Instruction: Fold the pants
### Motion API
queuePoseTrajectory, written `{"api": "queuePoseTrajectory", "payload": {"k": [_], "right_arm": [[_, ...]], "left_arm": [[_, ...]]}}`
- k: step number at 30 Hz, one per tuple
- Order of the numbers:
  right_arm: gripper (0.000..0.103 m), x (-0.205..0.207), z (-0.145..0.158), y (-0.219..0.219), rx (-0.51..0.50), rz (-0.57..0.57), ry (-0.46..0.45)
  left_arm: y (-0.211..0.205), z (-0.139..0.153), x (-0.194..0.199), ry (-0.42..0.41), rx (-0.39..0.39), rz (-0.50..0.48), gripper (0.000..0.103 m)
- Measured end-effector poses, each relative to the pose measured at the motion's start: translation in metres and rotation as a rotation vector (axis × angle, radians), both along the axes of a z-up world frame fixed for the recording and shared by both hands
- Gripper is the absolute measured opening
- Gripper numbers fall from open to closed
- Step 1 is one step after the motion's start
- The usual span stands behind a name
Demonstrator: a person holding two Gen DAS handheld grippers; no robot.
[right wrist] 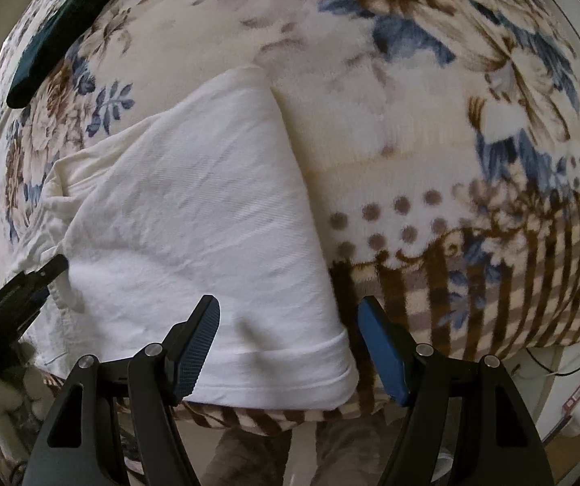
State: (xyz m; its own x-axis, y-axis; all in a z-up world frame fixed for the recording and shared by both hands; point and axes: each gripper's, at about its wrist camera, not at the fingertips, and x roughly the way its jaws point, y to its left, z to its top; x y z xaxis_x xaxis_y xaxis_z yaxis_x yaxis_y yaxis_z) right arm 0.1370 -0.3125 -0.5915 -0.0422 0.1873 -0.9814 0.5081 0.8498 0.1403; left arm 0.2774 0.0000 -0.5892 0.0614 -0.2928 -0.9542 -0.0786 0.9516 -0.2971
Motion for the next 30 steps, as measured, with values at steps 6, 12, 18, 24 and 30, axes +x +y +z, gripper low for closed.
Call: {"api": "queuePoseTrajectory", "payload": {"k": [6,12,18,24,30], "right_arm": [[0.073,0.024,0.035,0.052,-0.144,0.15,-0.015],[0.073,0.055,0.034,0.138,-0.098,0.271,0.006],[0.073,0.09,0.021,0.214,-0.107,0.376,0.001],[0.073,0.119,0.008,0.248,-0.156,0.429,0.008],[0.073,0.128,0.002,0.257,-0.172,0.436,0.029]], "left_arm": [[0.064,0.053,-0.051,-0.102,-0.022,0.217,0.103],[0.17,0.047,-0.108,-0.09,-0.054,0.695,0.103],[0.252,0.0,-0.133,-0.057,-0.132,0.997,0.077],[0.277,-0.033,-0.114,-0.048,-0.182,0.983,0.074],[0.278,-0.021,-0.13,-0.156,-0.206,0.962,0.044]]}}
